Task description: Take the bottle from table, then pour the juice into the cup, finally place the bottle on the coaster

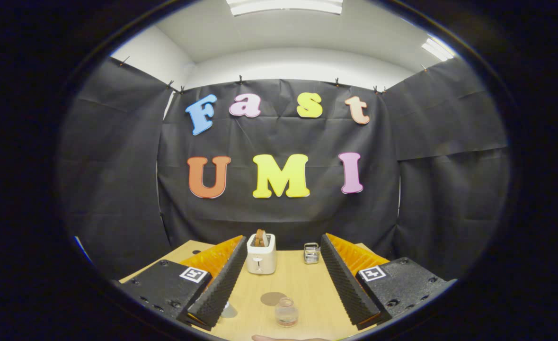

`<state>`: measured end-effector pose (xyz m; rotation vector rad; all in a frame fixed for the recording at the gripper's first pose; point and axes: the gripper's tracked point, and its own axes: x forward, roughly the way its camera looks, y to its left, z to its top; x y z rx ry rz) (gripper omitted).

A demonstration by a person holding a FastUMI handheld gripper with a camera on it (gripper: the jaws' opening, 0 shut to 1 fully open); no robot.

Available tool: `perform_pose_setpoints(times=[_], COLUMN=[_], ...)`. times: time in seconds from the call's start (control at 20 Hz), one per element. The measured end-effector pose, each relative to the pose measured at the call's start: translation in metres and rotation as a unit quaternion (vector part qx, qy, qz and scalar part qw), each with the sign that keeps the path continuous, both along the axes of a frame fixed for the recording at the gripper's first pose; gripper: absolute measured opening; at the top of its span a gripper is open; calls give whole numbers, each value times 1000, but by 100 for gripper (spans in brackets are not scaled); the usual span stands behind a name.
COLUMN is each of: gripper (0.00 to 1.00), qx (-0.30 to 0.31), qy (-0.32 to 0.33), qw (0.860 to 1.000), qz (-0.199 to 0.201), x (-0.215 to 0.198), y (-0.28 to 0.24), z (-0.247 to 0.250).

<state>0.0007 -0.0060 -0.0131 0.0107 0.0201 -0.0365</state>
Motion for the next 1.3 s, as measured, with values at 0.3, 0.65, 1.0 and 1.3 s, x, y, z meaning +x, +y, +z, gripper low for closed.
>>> perform_pose_setpoints(times=[0.3, 0.65, 1.0, 1.3], gripper=[100, 100, 100, 100], qx=[-12, -22, -25, -36], qy=[3, 16, 2, 13], qw=[1000, 1000, 1000, 999], qz=[-9, -15, -13, -19], x=[4, 18, 37, 51], y=[-5, -13, -18, -21], z=[-5, -32, -60, -102])
